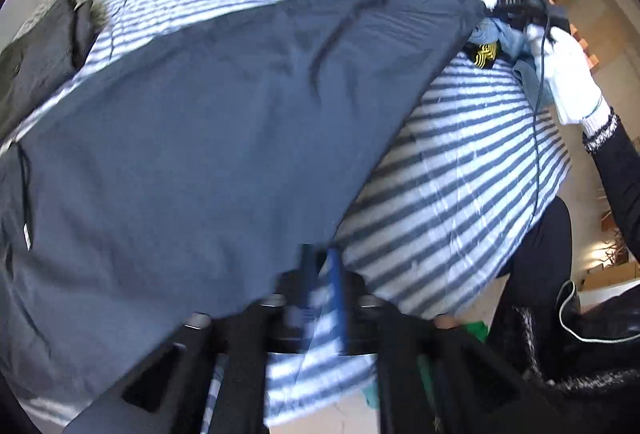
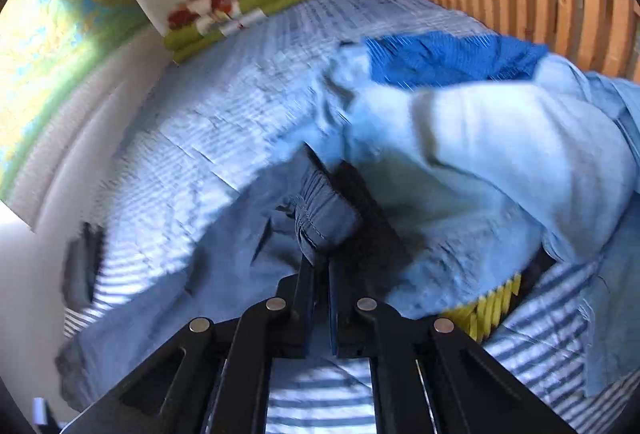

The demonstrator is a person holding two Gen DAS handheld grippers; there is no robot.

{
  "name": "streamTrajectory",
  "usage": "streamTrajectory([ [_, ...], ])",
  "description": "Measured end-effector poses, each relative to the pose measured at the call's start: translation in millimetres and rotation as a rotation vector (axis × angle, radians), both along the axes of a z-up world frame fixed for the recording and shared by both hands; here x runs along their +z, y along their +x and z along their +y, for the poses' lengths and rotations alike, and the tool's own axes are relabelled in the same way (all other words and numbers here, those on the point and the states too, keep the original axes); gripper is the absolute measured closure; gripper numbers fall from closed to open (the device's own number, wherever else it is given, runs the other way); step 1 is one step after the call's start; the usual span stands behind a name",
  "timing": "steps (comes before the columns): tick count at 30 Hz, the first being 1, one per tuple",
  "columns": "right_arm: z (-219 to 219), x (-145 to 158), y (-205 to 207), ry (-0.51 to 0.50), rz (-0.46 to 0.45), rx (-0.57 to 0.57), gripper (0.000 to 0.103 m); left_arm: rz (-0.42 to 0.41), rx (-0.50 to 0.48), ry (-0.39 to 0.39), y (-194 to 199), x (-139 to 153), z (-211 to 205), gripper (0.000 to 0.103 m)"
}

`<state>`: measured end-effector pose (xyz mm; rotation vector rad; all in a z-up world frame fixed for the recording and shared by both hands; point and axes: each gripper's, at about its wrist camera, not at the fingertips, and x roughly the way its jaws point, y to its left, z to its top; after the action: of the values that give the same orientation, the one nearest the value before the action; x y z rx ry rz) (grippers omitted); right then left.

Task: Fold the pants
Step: 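Grasp the second navy trousers with the right tool while the left tool grasps its other end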

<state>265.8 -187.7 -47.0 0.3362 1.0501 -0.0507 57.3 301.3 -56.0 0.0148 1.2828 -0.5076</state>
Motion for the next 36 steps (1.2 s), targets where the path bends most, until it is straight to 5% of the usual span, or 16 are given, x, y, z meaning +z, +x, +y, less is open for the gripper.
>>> streamTrajectory([
  [1, 0, -11, -1, -0.048, 0.057, 0.004, 0.09, -0.009, 0.022, 0.0, 0, 5, 7, 0.045],
  [2, 0, -16, -4, -0.093, 0.084, -0.005, 0.086, -0.029, 0.038, -0.008, -3, 10, 11, 0.04],
  [7, 29, 22, -22, -0.205, -0.076, 0.036, 0.085, -0.173, 0.16, 0.106, 27, 41, 60, 0.04],
  [12, 142, 49, -12, -0.202, -0.199, 0.483, 0.08, -0.263, 0.135, 0.298, 91, 45, 90, 0.04],
  [17, 261, 30, -3, -0.311, -0.269, 0.884, 0.078, -0.238, 0.001, 0.398, 141, 15, 90, 0.04],
  [20, 306, 3, 10, -0.366, -0.224, 1.021, 0.078, -0.206, -0.077, 0.462, 157, -15, 86, 0.04],
  [22, 324, -15, 21, -0.375, -0.182, 1.079, 0.078, -0.17, -0.071, 0.435, 166, -27, 89, 0.04],
  [24, 337, -33, 27, -0.402, -0.145, 1.125, 0.078, -0.159, -0.056, 0.415, 166, -38, 94, 0.052],
  [26, 349, -45, 28, -0.411, -0.12, 1.177, 0.075, -0.15, -0.053, 0.392, 169, -44, 98, 0.084],
  [29, 357, -57, 27, -0.43, -0.117, 1.229, 0.067, -0.155, -0.073, 0.37, 172, -47, 101, 0.102],
  [34, 370, -66, 28, -0.493, -0.136, 1.26, 0.068, -0.182, -0.064, 0.358, 168, -40, 106, 0.102],
  [36, 373, -67, 29, -0.494, -0.129, 1.264, 0.098, -0.197, -0.065, 0.363, 163, -33, 106, 0.103],
])
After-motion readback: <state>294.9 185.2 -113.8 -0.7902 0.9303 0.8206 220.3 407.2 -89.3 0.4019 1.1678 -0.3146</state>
